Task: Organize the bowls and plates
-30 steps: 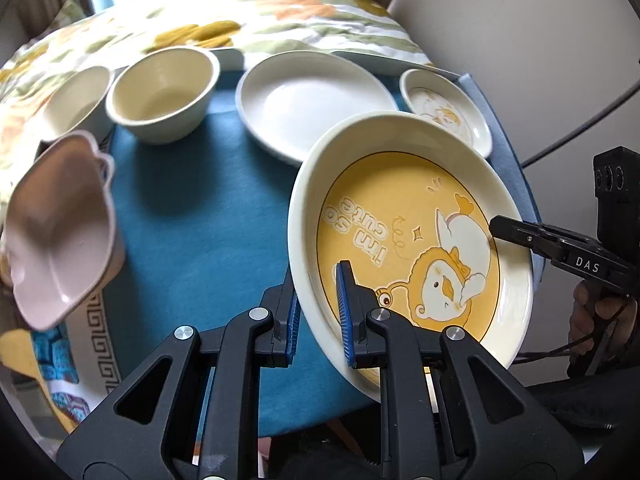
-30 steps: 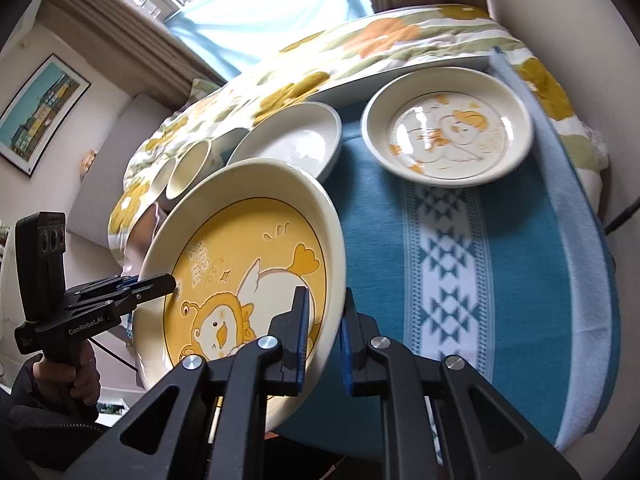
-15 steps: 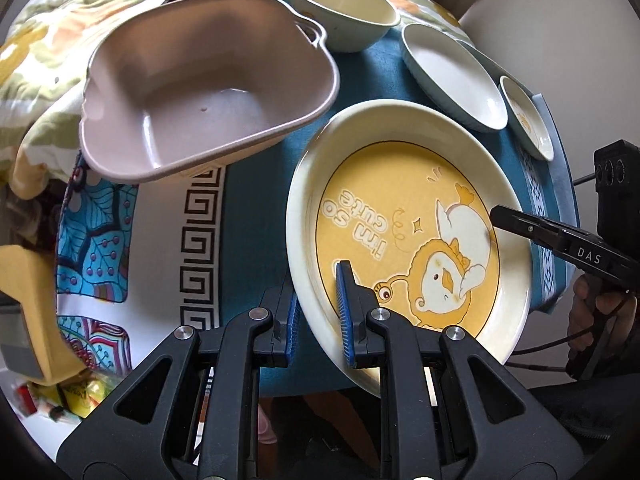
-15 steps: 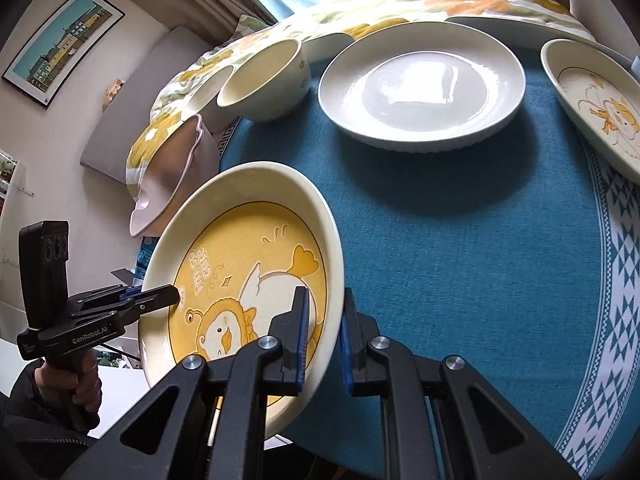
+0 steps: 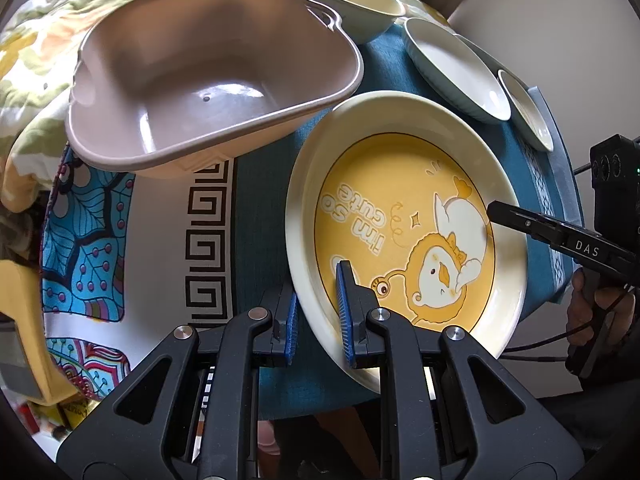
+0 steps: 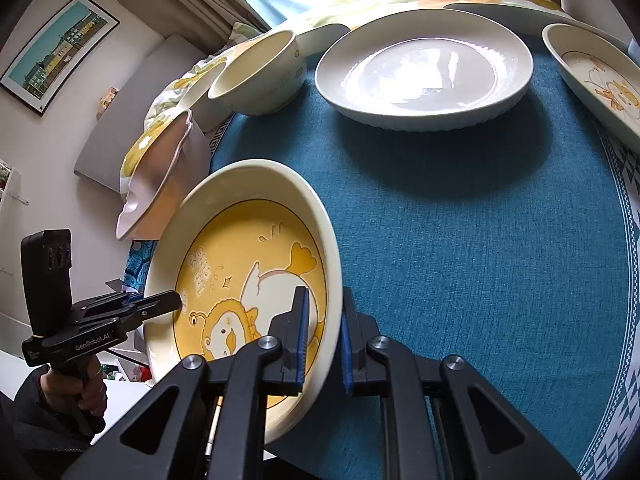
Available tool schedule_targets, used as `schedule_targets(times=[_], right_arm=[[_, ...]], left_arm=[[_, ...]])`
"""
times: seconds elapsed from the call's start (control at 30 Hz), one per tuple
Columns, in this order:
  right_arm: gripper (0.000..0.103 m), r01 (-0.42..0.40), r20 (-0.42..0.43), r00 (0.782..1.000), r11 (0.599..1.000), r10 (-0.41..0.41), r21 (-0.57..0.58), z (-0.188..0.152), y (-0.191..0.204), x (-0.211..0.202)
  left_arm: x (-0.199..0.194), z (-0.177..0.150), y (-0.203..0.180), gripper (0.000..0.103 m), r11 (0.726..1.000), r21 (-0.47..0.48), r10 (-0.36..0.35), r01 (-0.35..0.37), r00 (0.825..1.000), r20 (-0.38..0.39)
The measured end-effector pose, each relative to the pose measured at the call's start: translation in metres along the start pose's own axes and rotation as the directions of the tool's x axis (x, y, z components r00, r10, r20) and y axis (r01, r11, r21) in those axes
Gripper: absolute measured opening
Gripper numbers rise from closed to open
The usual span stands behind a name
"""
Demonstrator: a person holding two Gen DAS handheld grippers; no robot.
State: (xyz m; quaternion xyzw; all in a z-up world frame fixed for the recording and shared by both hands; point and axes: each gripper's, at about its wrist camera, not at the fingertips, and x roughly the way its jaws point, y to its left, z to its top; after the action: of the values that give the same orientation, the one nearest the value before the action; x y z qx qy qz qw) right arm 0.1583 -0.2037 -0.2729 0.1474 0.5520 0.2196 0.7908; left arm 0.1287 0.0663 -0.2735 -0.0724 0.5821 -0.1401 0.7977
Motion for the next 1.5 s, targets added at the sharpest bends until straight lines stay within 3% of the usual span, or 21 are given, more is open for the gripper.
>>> schedule_targets(times=[0.37,0.43,0.6,0.63,0.7,0.73,0.77,0.97,1.13,1.23,1.3,1.33,1.37,1.43,1.5], right_arm=[[0.014,0.041,0.032,0.999,0.999,-0.042,0.028,-0.004,0.004,-0.001],[0.018,0.042,0.033,0.999,0.999,-0.043,0.028,-0.005,0.005,-0.001],[0.048,0.007,0.044,0.999,0.999,-0.008,0.035,-0.008,0.008,-0.001],[0.049,0.01,0.042,0.999,0.999,-0.012,0.031,-0.008,0.01,0.0],[0.049,0.018,0.038,0.999,1.0,-0.018,0.016,-0.009,0.013,0.0],[0.049,0.019,0.036,0.999,1.0,-0.019,0.011,-0.009,0.014,0.0],[0.049,0.02,0.034,0.999,1.0,-0.02,0.008,-0.01,0.015,0.0],[0.049,0.039,0.031,0.999,0.999,-0.038,-0.007,-0.01,0.02,-0.009],[0.049,0.075,0.099,0.992,0.997,-0.073,-0.016,-0.006,0.038,-0.052],[0.049,0.103,0.184,0.978,0.994,-0.095,-0.032,-0.003,0.052,-0.089],[0.051,0.145,0.237,0.963,0.989,-0.131,-0.042,0.0,0.058,-0.111],[0.055,0.16,0.26,0.955,0.986,-0.144,-0.039,0.002,0.059,-0.121],[0.072,0.173,0.281,0.947,0.984,-0.156,-0.036,0.004,0.06,-0.131],[0.1,0.197,0.319,0.932,0.979,-0.173,-0.043,0.012,0.059,-0.149],[0.102,0.236,0.341,0.918,0.969,-0.2,-0.066,0.019,0.059,-0.163]], left_arm=[[0.005,0.007,-0.01,0.017,0.999,0.003,0.036,-0.036,0.999,-0.024],[0.007,0.01,-0.011,0.018,0.999,-0.003,0.036,-0.036,0.999,-0.036],[0.012,0.012,-0.019,0.024,0.998,0.019,0.056,-0.055,0.997,-0.047],[0.013,0.012,-0.021,0.029,0.998,0.026,0.059,-0.057,0.997,-0.047],[0.013,0.011,-0.026,0.052,0.997,0.038,0.065,-0.063,0.997,-0.042],[0.013,0.01,-0.029,0.073,0.996,0.042,0.077,-0.076,0.996,-0.033],[0.011,0.008,-0.031,0.078,0.995,0.047,0.086,-0.085,0.996,-0.014],[0.005,0.007,-0.039,0.078,0.991,0.069,0.112,-0.111,0.993,-0.018],[-0.039,0.005,-0.046,0.078,0.988,0.072,0.131,-0.134,0.99,0.047],[-0.075,0.011,-0.062,0.079,0.986,0.099,0.122,-0.137,0.983,0.137],[-0.098,0.018,-0.075,0.085,0.982,0.118,0.117,-0.144,0.97,0.211],[-0.108,0.023,-0.083,0.093,0.981,0.122,0.114,-0.149,0.96,0.256],[-0.118,0.029,-0.09,0.102,0.981,0.123,0.109,-0.153,0.947,0.303],[-0.134,0.04,-0.103,0.103,0.979,0.136,0.088,-0.152,0.915,0.394],[-0.137,0.056,-0.117,0.103,0.975,0.156,0.079,-0.159,0.902,0.425]])
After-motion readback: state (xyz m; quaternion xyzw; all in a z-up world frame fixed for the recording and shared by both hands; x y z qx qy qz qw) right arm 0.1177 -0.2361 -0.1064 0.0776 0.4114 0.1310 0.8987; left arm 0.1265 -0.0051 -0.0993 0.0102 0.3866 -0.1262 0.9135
